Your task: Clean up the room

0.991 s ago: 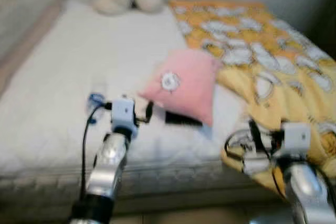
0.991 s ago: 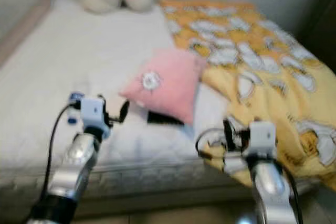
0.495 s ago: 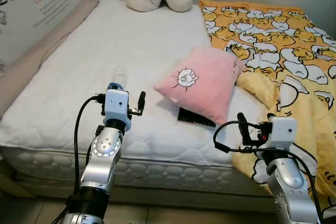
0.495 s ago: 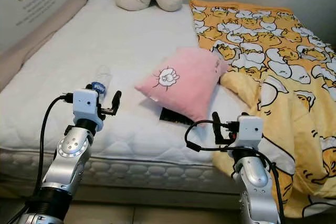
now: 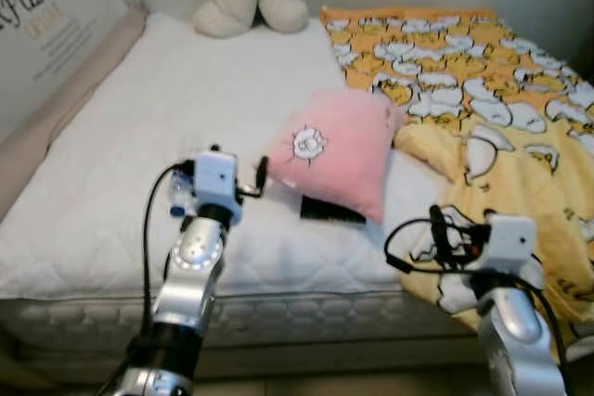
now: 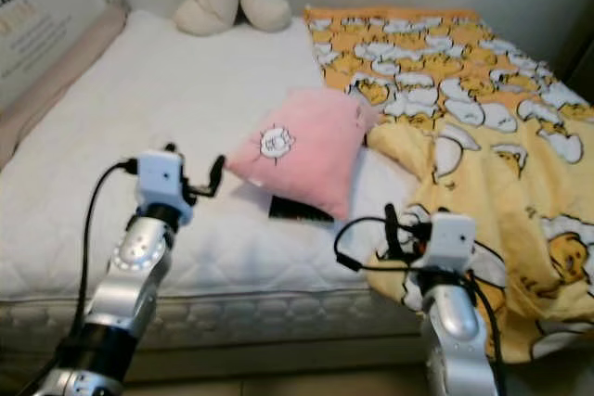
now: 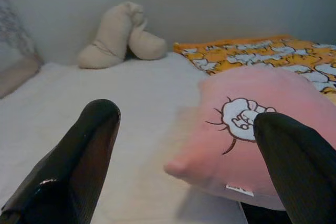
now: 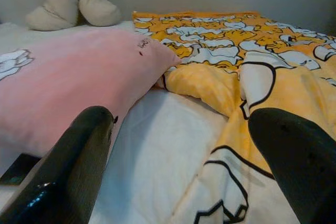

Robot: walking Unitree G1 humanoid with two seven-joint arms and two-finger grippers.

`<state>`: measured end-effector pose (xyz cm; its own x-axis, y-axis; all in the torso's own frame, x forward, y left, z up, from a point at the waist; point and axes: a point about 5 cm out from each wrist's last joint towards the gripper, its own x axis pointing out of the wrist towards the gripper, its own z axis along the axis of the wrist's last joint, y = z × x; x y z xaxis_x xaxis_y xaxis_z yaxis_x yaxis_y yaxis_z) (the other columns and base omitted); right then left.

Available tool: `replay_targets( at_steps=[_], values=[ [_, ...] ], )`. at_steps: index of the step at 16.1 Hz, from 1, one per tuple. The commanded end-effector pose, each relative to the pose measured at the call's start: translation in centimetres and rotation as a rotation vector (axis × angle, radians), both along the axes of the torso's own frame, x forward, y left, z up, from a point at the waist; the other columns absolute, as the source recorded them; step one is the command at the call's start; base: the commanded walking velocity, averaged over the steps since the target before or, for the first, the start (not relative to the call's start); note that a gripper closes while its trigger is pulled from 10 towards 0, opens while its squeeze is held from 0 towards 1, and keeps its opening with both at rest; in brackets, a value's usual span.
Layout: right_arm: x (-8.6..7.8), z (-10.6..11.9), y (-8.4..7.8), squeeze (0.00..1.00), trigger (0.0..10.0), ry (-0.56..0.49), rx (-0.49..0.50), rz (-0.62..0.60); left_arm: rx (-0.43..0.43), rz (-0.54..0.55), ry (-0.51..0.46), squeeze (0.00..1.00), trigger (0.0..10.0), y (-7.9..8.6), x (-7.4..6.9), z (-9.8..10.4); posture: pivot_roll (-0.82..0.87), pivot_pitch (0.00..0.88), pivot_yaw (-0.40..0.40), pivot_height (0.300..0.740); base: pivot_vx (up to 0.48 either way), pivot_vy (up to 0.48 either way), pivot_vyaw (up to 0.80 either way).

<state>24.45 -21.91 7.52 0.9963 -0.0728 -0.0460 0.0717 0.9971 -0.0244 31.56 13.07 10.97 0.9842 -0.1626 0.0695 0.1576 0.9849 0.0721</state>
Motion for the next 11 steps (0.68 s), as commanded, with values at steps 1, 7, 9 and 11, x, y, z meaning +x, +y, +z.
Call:
replay_targets(
  at_steps=[1, 7, 9, 11],
  values=[
    [0.4, 0.2, 0.7, 0.0, 10.0, -0.02, 0.008, 0.021, 0.005, 0.016, 0.005, 0.0, 10.0, 0.6, 0.2, 0.1, -0.16, 0.0, 0.011, 0.74, 0.465, 0.0, 0.0],
    [1.4, 0.0, 2.1, 0.0, 10.0, 0.0, 0.044, 0.105, -0.006, 0.044, -0.015, 0.0, 10.0, 0.7, 0.4, 0.5, -0.14, 0.0, 0.006, 0.74, 0.286, 0.0, 0.0],
    [2.1, -0.2, 3.7, 0.0, 10.0, 0.014, 0.079, 0.183, 0.004, 0.048, -0.028, 0.0, 10.0, 1.3, 0.6, 1.1, -0.11, 0.0, 0.012, 0.74, 0.0, 0.0, 0.0],
    [3.1, -0.3, 4.7, 0.0, 10.0, 0.016, 0.125, 0.214, 0.026, 0.056, -0.048, 0.0, 10.0, 2.1, 0.7, 2.0, -0.08, 0.0, 0.021, 0.74, 0.0, 0.0, 0.0]
  ],
)
